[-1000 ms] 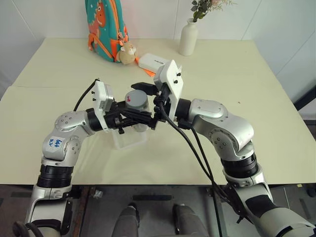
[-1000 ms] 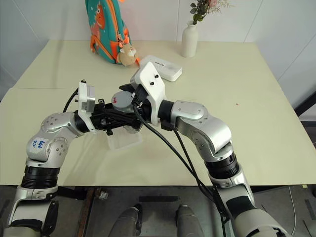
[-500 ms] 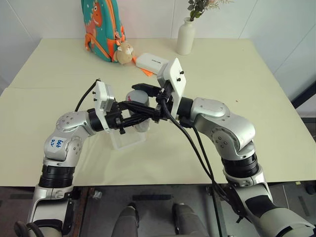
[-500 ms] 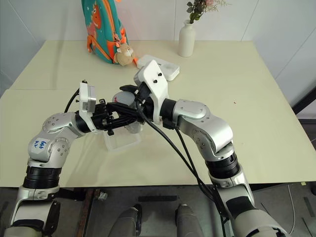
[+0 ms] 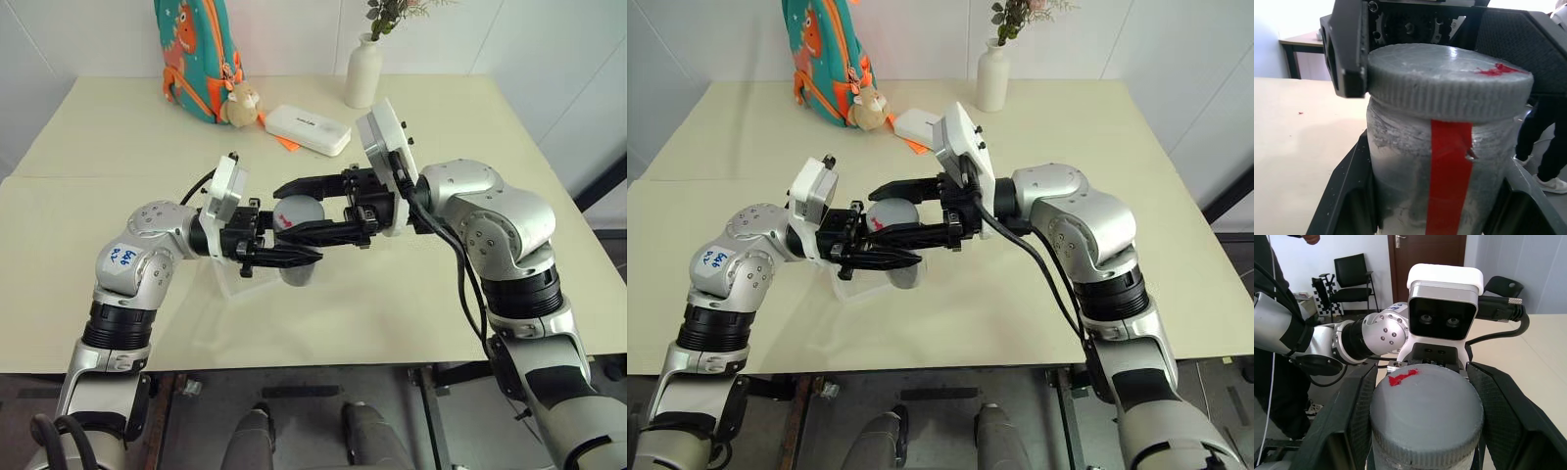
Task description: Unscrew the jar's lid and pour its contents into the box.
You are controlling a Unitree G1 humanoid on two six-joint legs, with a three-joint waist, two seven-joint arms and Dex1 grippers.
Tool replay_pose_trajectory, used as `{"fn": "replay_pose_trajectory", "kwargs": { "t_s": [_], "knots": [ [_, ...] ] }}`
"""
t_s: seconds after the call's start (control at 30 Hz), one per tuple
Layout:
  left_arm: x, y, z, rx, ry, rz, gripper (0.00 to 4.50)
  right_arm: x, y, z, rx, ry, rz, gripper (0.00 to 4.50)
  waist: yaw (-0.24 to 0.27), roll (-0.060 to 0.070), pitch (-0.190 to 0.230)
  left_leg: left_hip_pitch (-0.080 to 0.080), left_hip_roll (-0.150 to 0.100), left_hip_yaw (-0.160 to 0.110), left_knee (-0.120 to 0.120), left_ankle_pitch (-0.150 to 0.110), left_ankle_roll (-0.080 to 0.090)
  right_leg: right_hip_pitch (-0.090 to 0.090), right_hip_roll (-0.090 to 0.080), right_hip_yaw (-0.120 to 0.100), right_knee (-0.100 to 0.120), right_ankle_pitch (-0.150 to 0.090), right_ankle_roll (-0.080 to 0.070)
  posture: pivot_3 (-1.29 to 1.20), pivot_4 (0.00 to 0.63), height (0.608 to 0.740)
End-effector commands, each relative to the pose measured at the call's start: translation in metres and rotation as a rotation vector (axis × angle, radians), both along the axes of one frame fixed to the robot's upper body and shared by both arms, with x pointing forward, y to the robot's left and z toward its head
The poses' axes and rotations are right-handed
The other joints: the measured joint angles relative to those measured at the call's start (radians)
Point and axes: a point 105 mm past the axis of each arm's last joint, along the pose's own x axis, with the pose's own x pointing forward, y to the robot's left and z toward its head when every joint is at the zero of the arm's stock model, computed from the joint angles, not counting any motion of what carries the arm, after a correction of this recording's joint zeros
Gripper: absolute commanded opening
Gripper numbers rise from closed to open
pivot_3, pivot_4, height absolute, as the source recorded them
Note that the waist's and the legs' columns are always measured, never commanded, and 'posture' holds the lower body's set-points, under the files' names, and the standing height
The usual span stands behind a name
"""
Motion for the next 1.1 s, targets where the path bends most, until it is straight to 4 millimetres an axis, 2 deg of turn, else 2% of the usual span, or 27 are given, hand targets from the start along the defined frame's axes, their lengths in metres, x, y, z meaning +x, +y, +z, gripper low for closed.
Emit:
{"fn": "replay_pose_trajectory", "kwargs": {
  "t_s": [0.03, 0.17, 0.23, 0.37, 0.63, 1.1],
  "knots": [
    [0.014, 0.028, 0.019, -0.088, -0.018, 0.125, 2.01, -0.012, -0.004, 0.005, -0.011, -0.058, 0.075, 2.56, 0.001, 0.0, 0.0, 0.0, 0.0, 0.0, 0.0, 0.0, 0.0, 0.0, 0.0, 0.0, 0.0, 0.0, 0.0, 0.0, 0.15, 0.74],
    [0.013, 0.029, 0.018, -0.101, -0.012, 0.139, 2.01, -0.011, -0.003, 0.006, 0.002, -0.054, 0.061, 2.56, 0.006, 0.0, 0.0, -0.001, 0.0, 0.0, 0.001, 0.0, 0.0, 0.0, 0.0, 0.0, 0.0, 0.0, 0.0, 0.0, 0.15, 0.74],
    [0.013, 0.029, 0.018, -0.099, -0.013, 0.138, 2.01, -0.011, -0.003, 0.006, 0.015, -0.04, 0.052, 3.3, 0.009, 0.0, 0.0, 0.0, 0.0, 0.0, 0.001, 0.0, 0.0, 0.0, 0.0, 0.0, 0.0, 0.0, 0.0, 0.0, 0.15, 0.74],
    [0.012, 0.029, 0.019, -0.102, -0.015, 0.136, 2.01, -0.009, -0.003, 0.011, 0.056, -0.011, 0.033, 4.49, 0.011, 0.0, 0.0, -0.001, 0.0, 0.0, 0.002, 0.0, 0.0, 0.0, 0.0, 0.0, 0.001, 0.0, 0.0, 0.0, 0.15, 0.74],
    [0.014, 0.035, 0.019, -0.111, -0.011, 0.171, 2.01, 0.007, -0.004, 0.029, 0.166, -0.086, -0.1, 4.49, 0.011, 0.0, 0.0, -0.001, 0.0, 0.0, 0.002, 0.0, 0.0, 0.0, 0.0, 0.0, 0.001, 0.0, 0.0, 0.0, 0.15, 0.74],
    [0.015, 0.026, 0.013, -0.094, -0.004, 0.154, 2.01, 0.003, 0.033, 0.021, 0.149, -0.111, -0.133, 4.49, 0.011, 0.0, 0.0, -0.001, 0.0, 0.0, 0.002, 0.0, 0.0, 0.0, 0.0, 0.0, 0.001, 0.0, 0.0, 0.0, 0.15, 0.74]
  ]
}}
